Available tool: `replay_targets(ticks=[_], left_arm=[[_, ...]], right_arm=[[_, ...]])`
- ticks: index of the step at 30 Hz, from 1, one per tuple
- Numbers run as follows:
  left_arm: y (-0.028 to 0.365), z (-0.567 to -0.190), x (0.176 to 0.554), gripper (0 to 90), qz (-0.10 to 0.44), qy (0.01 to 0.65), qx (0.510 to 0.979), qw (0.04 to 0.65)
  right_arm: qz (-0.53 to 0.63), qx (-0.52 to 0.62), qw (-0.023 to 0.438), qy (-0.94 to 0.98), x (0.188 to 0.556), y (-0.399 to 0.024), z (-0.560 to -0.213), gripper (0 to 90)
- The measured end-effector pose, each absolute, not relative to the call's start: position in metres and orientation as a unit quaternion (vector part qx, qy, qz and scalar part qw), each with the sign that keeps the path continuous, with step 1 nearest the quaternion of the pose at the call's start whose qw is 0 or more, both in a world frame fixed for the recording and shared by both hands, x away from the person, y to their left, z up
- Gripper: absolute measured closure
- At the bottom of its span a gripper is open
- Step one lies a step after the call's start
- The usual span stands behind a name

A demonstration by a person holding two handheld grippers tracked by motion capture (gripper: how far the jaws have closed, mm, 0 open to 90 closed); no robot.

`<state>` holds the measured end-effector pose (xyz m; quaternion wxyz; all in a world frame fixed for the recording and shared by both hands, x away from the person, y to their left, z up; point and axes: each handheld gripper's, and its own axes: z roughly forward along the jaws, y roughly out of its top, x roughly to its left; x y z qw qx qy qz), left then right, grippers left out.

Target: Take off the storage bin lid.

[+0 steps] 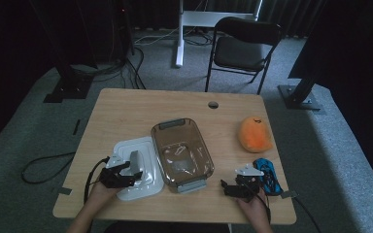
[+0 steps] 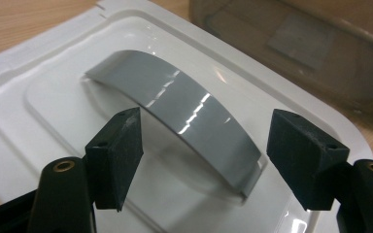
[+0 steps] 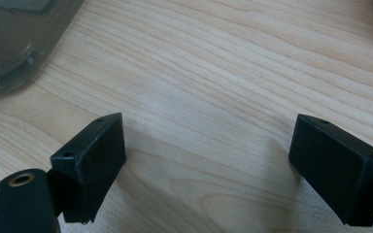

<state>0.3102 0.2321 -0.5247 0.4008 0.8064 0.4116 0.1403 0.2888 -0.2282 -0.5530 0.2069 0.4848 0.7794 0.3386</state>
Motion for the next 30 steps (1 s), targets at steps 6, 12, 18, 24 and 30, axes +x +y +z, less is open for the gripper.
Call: replay_targets(ticks=[6, 12, 18, 24, 30], left_arm=[[0.238, -0.52, 0.308, 24.5, 0.149, 0.413, 0.8, 0.409], [0.242, -0.517, 0.305, 18.2, 0.159, 0.417, 0.795, 0.411], [0.247, -0.517, 0.304, 9.5, 0.161, 0.429, 0.791, 0.404], [0.261, -0.518, 0.301, 1.3, 0.165, 0.44, 0.785, 0.404], [0.275, -0.523, 0.297, 1.3, 0.187, 0.449, 0.781, 0.392]], right_arm=[[0.339, 0.484, 0.207, 0.78, 0.289, -0.228, -0.553, 12.3], [0.339, 0.485, 0.207, 0.78, 0.289, -0.228, -0.553, 12.3], [0.339, 0.484, 0.207, 0.78, 0.289, -0.228, -0.553, 12.3], [0.339, 0.485, 0.207, 0.78, 0.289, -0.228, -0.553, 12.3], [0.339, 0.485, 0.207, 0.78, 0.289, -0.228, -0.553, 12.3]])
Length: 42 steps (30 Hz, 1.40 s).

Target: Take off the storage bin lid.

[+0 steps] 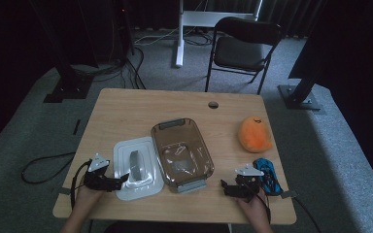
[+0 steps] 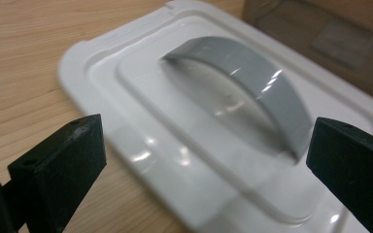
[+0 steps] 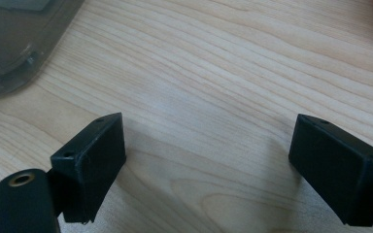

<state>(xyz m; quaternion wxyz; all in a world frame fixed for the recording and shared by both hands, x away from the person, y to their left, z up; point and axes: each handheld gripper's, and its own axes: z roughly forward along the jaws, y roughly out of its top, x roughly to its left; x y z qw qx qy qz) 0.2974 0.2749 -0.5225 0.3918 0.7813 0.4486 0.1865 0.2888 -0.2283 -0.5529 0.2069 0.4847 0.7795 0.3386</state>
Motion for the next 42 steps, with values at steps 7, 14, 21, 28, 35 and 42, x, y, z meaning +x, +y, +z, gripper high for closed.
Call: replay_targets(ticks=[7, 14, 21, 28, 35, 42], left_arm=[[0.29, -0.525, 0.294, 1.3, 0.203, 0.482, 0.762, 0.383], [0.309, -0.529, 0.293, 1.4, 0.207, 0.519, 0.739, 0.376], [0.321, -0.532, 0.294, 1.4, 0.215, 0.553, 0.723, 0.353], [0.325, -0.535, 0.296, 1.3, 0.211, 0.585, 0.713, 0.323], [0.329, -0.539, 0.297, 1.3, 0.203, 0.594, 0.715, 0.308], [0.332, -0.543, 0.296, 1.4, 0.207, 0.598, 0.714, 0.299]], right_arm=[[0.338, 0.485, 0.207, 0.779, 0.289, -0.228, -0.553, 12.1], [0.336, 0.492, 0.21, 0.775, 0.29, -0.228, -0.553, 12.1], [0.336, 0.492, 0.211, 0.775, 0.291, -0.23, -0.553, 12.1], [0.337, 0.489, 0.208, 0.777, 0.291, -0.229, -0.553, 11.7], [0.337, 0.487, 0.208, 0.778, 0.291, -0.228, -0.553, 11.6], [0.335, 0.481, 0.208, 0.783, 0.291, -0.228, -0.552, 11.7]])
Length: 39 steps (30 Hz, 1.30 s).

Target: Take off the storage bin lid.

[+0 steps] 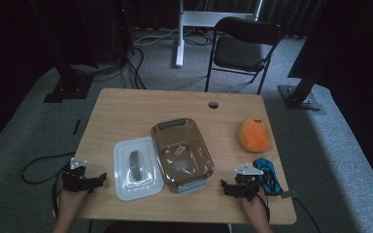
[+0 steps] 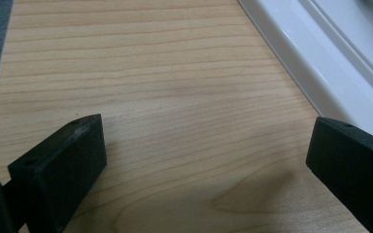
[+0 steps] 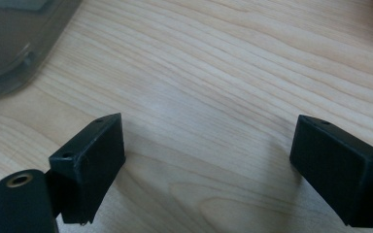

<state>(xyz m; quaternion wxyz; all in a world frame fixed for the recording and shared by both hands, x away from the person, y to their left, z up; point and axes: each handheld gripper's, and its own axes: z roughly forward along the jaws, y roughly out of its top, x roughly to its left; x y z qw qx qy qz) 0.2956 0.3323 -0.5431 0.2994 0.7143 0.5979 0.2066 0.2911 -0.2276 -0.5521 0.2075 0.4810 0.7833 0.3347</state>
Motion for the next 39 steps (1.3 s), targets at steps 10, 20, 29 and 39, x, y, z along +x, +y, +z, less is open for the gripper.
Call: replay_targets(ticks=[10, 20, 29, 39], left_arm=[[0.327, -0.548, 0.297, 1.3, 0.241, 0.594, 0.714, 0.28], [0.325, -0.548, 0.299, 1.3, 0.245, 0.602, 0.707, 0.279], [0.324, -0.548, 0.301, 1.2, 0.245, 0.604, 0.706, 0.278], [0.324, -0.548, 0.302, 0.7, 0.245, 0.603, 0.707, 0.278]], right_arm=[[0.327, 0.475, 0.214, 0.788, 0.29, -0.226, -0.551, 11.6], [0.33, 0.473, 0.219, 0.787, 0.289, -0.225, -0.545, 11.6], [0.356, 0.481, 0.215, 0.772, 0.29, -0.227, -0.516, 11.5], [0.366, 0.482, 0.223, 0.764, 0.297, -0.234, -0.498, 9.9]])
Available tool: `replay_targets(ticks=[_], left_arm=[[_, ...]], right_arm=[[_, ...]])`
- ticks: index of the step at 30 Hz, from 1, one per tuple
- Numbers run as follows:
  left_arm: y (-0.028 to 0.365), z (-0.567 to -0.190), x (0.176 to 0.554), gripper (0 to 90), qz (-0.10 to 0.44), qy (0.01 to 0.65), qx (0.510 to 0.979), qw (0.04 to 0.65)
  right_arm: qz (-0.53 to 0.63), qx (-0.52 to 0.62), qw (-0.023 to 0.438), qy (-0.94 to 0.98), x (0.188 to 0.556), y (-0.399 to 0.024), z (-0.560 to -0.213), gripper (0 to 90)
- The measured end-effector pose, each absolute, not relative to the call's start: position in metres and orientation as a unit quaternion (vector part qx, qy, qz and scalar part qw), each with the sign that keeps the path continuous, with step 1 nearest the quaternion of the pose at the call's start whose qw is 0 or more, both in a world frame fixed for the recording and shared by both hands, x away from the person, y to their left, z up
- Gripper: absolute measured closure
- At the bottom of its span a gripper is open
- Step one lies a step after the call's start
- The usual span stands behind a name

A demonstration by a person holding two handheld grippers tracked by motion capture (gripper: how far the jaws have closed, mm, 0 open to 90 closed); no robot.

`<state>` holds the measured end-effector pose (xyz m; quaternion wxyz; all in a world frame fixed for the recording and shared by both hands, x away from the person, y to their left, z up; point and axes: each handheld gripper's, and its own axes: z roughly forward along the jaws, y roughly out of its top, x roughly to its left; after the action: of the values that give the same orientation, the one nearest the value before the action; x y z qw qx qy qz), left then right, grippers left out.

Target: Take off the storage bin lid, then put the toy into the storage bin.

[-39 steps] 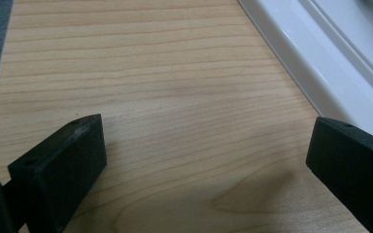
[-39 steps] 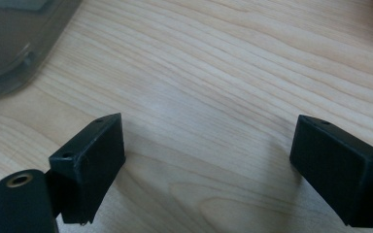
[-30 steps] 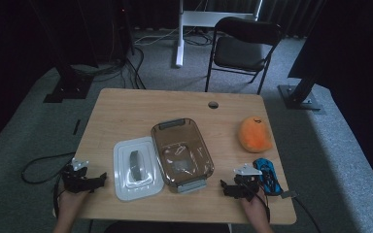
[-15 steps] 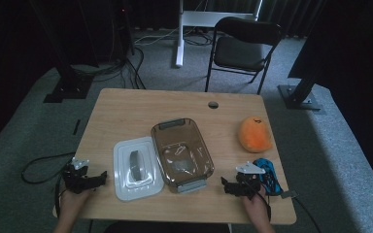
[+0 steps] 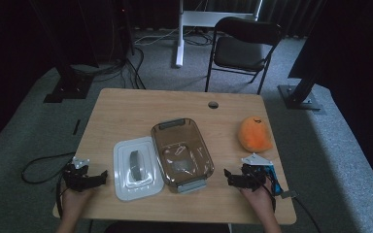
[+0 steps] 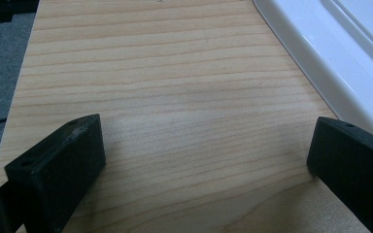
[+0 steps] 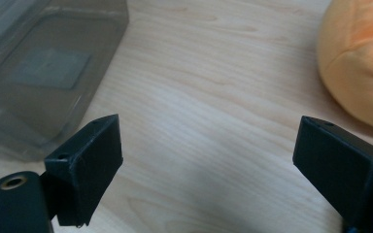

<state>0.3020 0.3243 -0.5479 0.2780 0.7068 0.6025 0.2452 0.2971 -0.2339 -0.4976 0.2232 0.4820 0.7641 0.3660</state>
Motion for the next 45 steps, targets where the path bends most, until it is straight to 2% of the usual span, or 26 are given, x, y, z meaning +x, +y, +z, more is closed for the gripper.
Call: replay_targets(ticks=[26, 38, 45], left_arm=[[0.325, -0.548, 0.301, 0.7, 0.244, 0.601, 0.708, 0.278], [0.325, -0.548, 0.301, 0.7, 0.244, 0.6, 0.71, 0.278], [0.325, -0.548, 0.301, 0.7, 0.244, 0.599, 0.71, 0.278]], right_arm=[[0.377, 0.533, 0.27, 0.707, 0.327, -0.274, -0.456, 9.9], [0.373, 0.559, 0.271, 0.689, 0.347, -0.296, -0.451, 10.0], [0.36, 0.581, 0.265, 0.68, 0.371, -0.303, -0.451, 10.0]])
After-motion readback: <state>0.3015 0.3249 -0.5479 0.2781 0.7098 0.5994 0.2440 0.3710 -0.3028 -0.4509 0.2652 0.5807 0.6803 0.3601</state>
